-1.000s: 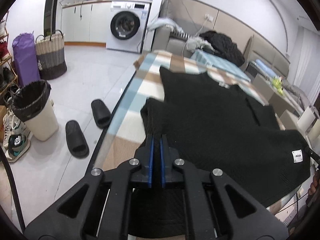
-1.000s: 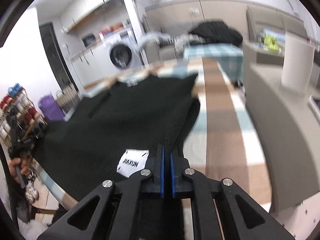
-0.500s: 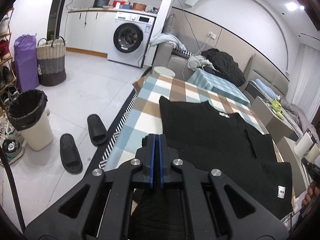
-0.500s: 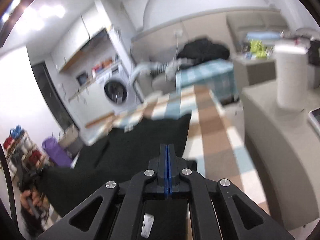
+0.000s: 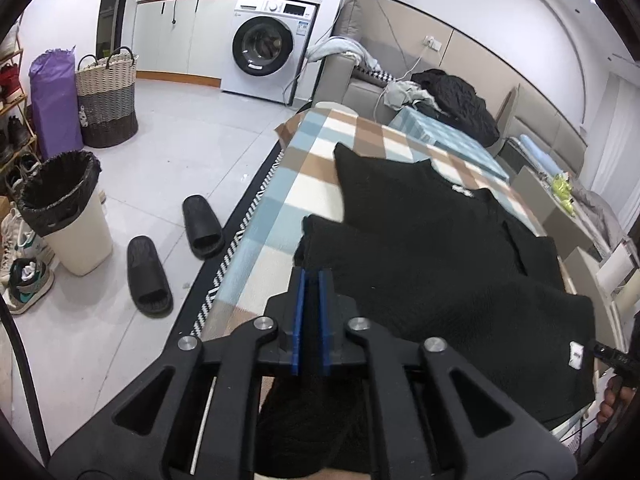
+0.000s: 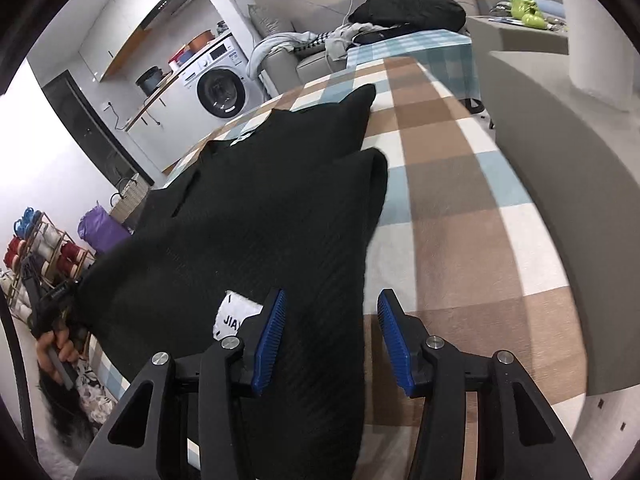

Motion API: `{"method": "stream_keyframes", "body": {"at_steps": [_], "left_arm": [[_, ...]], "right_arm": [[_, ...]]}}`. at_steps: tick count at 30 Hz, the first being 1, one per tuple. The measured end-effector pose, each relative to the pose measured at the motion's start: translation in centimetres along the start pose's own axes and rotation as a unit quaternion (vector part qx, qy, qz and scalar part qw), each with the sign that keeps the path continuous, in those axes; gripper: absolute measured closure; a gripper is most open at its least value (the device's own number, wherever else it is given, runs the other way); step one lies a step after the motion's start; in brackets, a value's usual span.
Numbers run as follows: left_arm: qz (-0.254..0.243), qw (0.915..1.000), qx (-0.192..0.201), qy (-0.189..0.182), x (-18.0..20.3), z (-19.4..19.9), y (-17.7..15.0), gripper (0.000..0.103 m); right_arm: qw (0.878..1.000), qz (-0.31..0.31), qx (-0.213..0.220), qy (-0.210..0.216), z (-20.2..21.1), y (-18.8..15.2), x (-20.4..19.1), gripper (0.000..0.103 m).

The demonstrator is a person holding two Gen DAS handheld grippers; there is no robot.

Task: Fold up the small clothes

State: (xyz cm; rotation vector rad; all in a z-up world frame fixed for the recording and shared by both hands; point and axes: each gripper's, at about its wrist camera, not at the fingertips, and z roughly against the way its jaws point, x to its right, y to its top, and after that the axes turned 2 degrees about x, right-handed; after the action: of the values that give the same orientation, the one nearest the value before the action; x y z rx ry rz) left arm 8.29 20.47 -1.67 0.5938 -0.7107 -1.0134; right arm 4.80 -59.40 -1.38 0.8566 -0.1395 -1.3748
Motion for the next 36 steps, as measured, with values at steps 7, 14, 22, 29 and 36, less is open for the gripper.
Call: {"method": "stream_keyframes", "body": {"at_steps": [7, 14, 22, 29, 36], "left_arm": [[0.014, 0.9986, -0.044, -0.024, -0.7, -1.8, -0.6, 0.051], [0.006, 0.9981, -0.049, -0.036, 0.3, -3.3, -0.6, 0.098], [0.003, 0.9984, 0.008, -0.056, 1.1, -0.3, 1.0, 0.099], [0.011, 0.9969, 0.041, -0.065, 1.2, -0.1, 3.5, 0.099], [0.033, 0.9969, 0.019, -0.069, 0.9, -4.8, 5.7, 0.099]], "right_arm": [[1.000, 0.000, 0.001, 0.008, 0.1, -0.1, 0.0, 0.054], [1.000, 0.011, 0.003, 0.013, -0.1, -0.3, -0.4, 0.083], [0.991, 0.076, 0.104, 0.023, 3.7, 1.4, -2.4, 0.099], [0.982, 0.016, 0.184, 0.026, 4.8, 5.9, -2.0, 0.099], [0.986, -0.036, 0.165, 0.002, 0.5, 10.0, -0.9, 0.099]]}}
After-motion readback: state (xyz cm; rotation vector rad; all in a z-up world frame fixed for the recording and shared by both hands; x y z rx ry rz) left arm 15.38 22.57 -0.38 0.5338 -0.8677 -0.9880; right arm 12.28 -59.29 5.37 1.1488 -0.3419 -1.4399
